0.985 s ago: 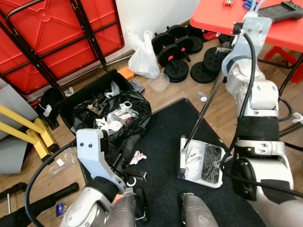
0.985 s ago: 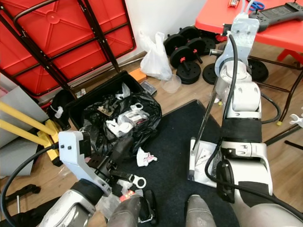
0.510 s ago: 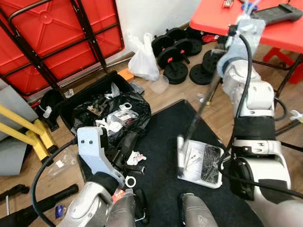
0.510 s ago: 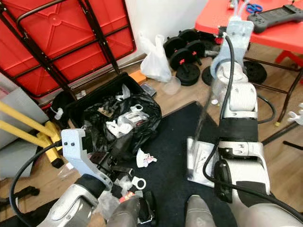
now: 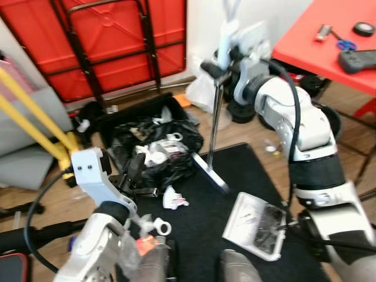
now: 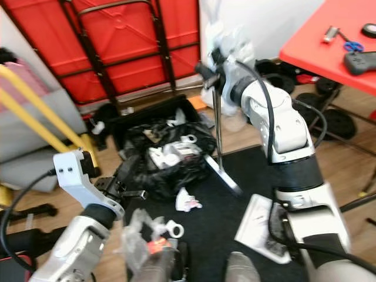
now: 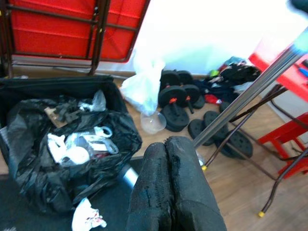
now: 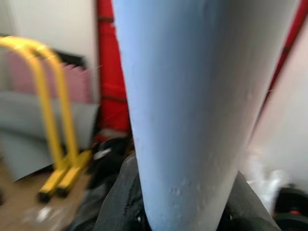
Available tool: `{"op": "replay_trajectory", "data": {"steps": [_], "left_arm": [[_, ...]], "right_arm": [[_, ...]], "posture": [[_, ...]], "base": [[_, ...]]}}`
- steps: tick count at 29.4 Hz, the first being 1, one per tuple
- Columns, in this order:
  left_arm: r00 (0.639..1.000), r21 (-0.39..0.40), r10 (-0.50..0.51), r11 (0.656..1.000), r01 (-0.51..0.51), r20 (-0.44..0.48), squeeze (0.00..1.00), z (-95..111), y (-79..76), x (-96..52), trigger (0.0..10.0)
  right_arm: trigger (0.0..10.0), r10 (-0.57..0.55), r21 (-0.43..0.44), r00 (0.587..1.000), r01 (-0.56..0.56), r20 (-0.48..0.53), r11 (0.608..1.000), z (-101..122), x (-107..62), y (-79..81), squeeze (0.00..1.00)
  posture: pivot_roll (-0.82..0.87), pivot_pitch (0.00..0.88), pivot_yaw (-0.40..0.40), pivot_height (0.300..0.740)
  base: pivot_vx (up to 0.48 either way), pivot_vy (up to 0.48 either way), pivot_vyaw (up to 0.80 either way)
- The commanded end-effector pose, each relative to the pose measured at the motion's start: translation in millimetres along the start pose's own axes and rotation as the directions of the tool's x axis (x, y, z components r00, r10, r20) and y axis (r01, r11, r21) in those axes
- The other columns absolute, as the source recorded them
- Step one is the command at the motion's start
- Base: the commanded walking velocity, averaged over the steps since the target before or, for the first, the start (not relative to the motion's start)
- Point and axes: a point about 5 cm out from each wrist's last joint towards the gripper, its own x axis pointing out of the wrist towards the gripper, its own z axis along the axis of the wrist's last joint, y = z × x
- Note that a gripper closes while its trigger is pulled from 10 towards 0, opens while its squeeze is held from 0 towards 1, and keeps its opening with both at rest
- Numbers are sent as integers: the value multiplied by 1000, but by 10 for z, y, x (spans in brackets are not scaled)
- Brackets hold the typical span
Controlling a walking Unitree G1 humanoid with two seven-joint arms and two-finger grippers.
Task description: Sweep floor
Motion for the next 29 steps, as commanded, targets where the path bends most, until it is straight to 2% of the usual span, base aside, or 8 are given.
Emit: {"op": "replay_trajectory", "data": {"steps": [1,4,9,11,15,22,27,29], "left_arm": [[999,42,34,999,-34,7,0,3,89,23,10000],[999,57,40,998,-41,19,0,19,136,50,10000],[999,61,35,997,-36,16,0,7,149,64,10000],[1000,63,8,998,-8,5,0,-30,143,102,10000],[999,57,-37,998,37,-4,0,-57,110,147,10000],[995,47,-91,995,93,-37,0,-109,65,141,10000],[980,57,-165,983,172,-107,0,-202,-7,84,10000],[980,57,-165,983,172,-107,0,-202,-7,84,10000]], "right_arm": [[10000,147,12,989,-147,-7,989,25,-61,136,0],[10000,267,12,963,-267,-39,964,-4,-205,155,0],[10000,316,-1,948,-316,-43,949,14,-275,143,0],[10000,430,-26,901,-432,-54,902,30,-382,189,0],[10000,530,-43,843,-535,-89,844,-20,-451,291,0],[10000,596,-14,795,-601,-111,799,-88,-500,395,0],[10000,679,35,727,-679,-106,733,-161,-582,508,0],[10000,679,35,727,-679,-106,733,-161,-582,508,0]], "posture": [[-170,54,-11,740],[-173,38,-10,740],[-177,5,-5,740],[-183,0,-1,740],[-182,0,-1,740],[-176,0,2,740],[-170,0,5,740],[-170,0,5,740]], "base": [[0,0,781],[0,0,781],[0,0,781],[0,0,781],[0,0,781],[0,0,781],[0,0,781],[0,0,781]]}}
